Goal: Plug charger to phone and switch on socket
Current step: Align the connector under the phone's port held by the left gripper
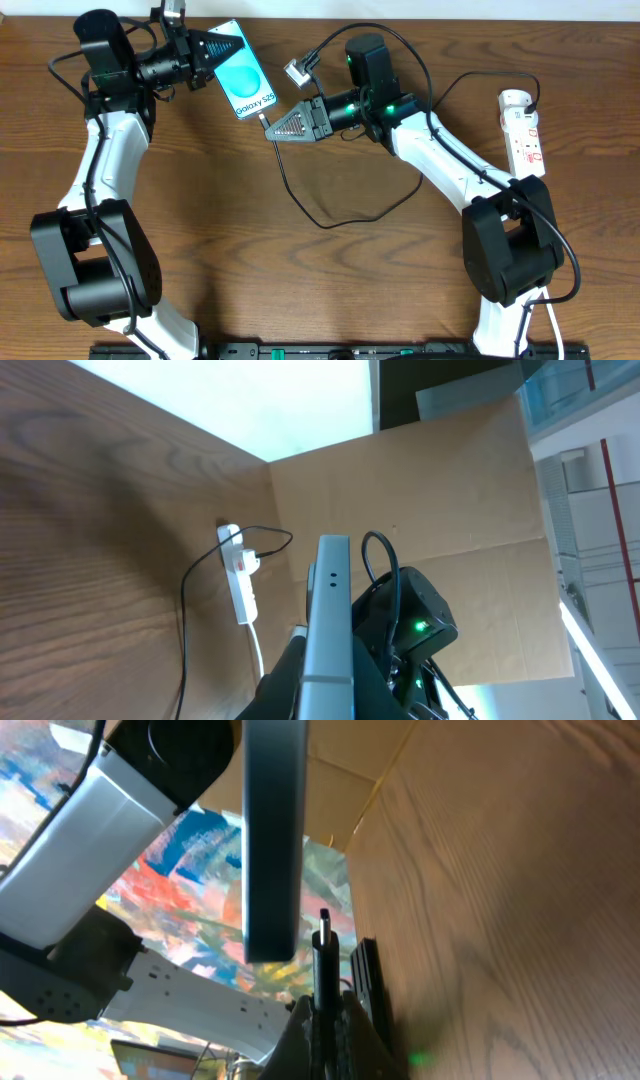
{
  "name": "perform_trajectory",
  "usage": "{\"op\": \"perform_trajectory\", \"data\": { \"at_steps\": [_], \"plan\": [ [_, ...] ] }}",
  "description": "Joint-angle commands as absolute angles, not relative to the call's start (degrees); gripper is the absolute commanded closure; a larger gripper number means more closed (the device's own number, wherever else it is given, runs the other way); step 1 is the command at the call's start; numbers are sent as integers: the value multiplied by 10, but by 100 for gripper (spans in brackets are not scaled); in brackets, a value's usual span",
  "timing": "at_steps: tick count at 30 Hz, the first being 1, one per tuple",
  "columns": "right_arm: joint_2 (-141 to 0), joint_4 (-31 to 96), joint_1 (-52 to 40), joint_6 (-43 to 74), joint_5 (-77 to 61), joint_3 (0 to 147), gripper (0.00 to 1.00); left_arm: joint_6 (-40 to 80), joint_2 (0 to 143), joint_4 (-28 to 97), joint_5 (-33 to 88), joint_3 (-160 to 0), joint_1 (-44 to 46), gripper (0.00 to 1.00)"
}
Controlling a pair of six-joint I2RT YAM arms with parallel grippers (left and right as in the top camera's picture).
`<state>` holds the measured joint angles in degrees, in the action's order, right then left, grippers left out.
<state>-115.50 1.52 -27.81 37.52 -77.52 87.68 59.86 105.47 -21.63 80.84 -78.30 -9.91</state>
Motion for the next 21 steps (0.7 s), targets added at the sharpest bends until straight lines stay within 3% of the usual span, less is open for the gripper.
{"op": "perform_trajectory", "data": {
  "at_steps": [1,21],
  "plan": [
    [-1154,-9,-274,409,-786,875,99,587,1051,-222,814,-790,-98,93],
    [-1154,-16,-282,413,-807,875,99,581,1051,-225,814,-790,-99,93]
  ]
}}
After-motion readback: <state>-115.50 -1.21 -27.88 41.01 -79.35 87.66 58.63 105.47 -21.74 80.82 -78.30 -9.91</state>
